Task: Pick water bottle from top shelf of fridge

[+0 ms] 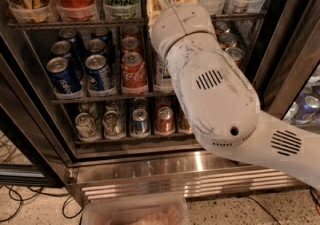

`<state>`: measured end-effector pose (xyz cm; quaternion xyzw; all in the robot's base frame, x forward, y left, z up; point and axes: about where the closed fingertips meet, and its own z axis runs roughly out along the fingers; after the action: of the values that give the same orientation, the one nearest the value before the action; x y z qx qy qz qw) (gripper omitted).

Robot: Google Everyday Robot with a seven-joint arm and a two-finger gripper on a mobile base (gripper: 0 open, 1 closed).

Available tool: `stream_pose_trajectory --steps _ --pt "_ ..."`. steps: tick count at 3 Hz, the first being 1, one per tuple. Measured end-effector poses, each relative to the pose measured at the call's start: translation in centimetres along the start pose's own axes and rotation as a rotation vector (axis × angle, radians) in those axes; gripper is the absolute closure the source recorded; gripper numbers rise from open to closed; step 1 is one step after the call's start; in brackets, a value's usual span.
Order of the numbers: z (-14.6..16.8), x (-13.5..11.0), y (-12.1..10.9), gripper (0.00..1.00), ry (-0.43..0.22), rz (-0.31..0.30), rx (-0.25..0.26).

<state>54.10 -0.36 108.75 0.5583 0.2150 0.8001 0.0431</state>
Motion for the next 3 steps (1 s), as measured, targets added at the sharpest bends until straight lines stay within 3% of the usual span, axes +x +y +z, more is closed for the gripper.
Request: stream_pose_trajectory --steps 1,2,3 --pt "-0.08 0.01 0.27 0.62 -0.007 -0.003 -0.015" --pt "-0.14 0.04 0.39 0.60 -0.011 -0.005 -0.022" --pt "-0.23 0.08 0.50 0.51 -0.016 -0.005 -0.030"
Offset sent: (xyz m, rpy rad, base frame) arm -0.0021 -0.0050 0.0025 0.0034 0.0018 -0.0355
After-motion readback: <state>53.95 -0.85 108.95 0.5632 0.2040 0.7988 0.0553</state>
